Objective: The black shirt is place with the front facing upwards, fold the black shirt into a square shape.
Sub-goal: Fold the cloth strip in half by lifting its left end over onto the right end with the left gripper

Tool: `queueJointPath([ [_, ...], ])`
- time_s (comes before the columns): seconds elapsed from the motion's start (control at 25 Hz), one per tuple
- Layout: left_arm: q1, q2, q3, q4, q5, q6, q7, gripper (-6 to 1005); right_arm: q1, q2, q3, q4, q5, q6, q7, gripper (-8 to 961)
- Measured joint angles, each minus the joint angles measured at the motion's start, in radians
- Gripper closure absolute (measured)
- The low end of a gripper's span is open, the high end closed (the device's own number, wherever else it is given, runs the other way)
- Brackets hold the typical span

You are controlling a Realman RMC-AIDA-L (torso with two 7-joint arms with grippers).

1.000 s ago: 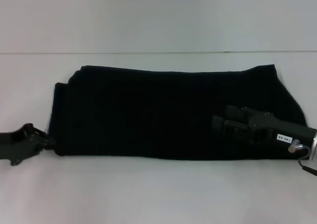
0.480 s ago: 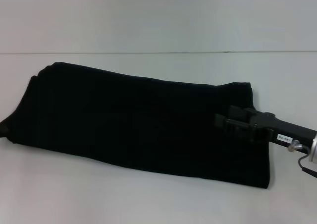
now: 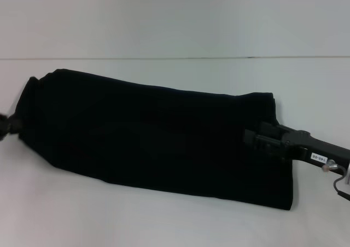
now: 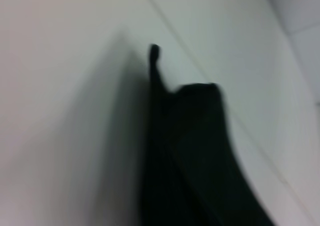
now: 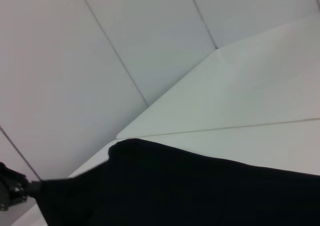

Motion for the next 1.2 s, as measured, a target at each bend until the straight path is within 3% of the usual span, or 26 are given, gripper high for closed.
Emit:
queueJointPath([
  [0.16,-0.027,-0.013,0.0,0.024,-0.082,0.106,0.01,950,-0.021,0.0,0.026,0.0,0.0,0.004,0.0,117],
  [0.4,-0.117,-0.083,0.01,0.082,-0.17,0.239,0.024,950,-0.066,-0.006,0.088,-0.002,0.0,0.005,0.0,117],
  [0.44,-0.117,-0.083,0.01,0.082,-0.17,0.239,0.024,949,-0.075,-0.007,0.103,-0.002,0.0,0.005,0.0,117],
  [0.48,-0.181,-0.128,0.019,0.095,-0.182,0.275,0.037,949,-0.084,-0.008,0.118,-0.002,0.0,0.004,0.0,117],
  [0.52,-0.184,-0.13,0.019,0.096,-0.182,0.276,0.037,949,-0.092,-0.009,0.132,-0.002,0.0,0.004,0.0,117],
  [0.72,-0.307,-0.22,0.074,0.092,-0.19,0.276,0.062,949,-0.13,-0.01,0.183,-0.006,0.0,0.004,0.0,117],
  [0.84,-0.376,-0.302,0.12,0.078,-0.193,0.232,0.081,949,-0.15,-0.011,0.202,-0.007,0.0,0.003,0.0,117],
  [0.92,-0.412,-0.339,0.168,0.041,-0.203,0.184,0.101,949,-0.16,-0.015,0.21,-0.008,0.0,0.001,0.0,117],
  [1.04,-0.48,-0.347,0.267,-0.148,-0.298,0.083,0.197,949,-0.167,-0.019,0.211,-0.005,-0.002,-0.004,0.0,118],
  [1.2,-0.5,-0.346,0.288,-0.229,-0.337,0.029,0.24,949,-0.144,-0.017,0.195,-0.001,-0.065,-0.001,0.001,118],
])
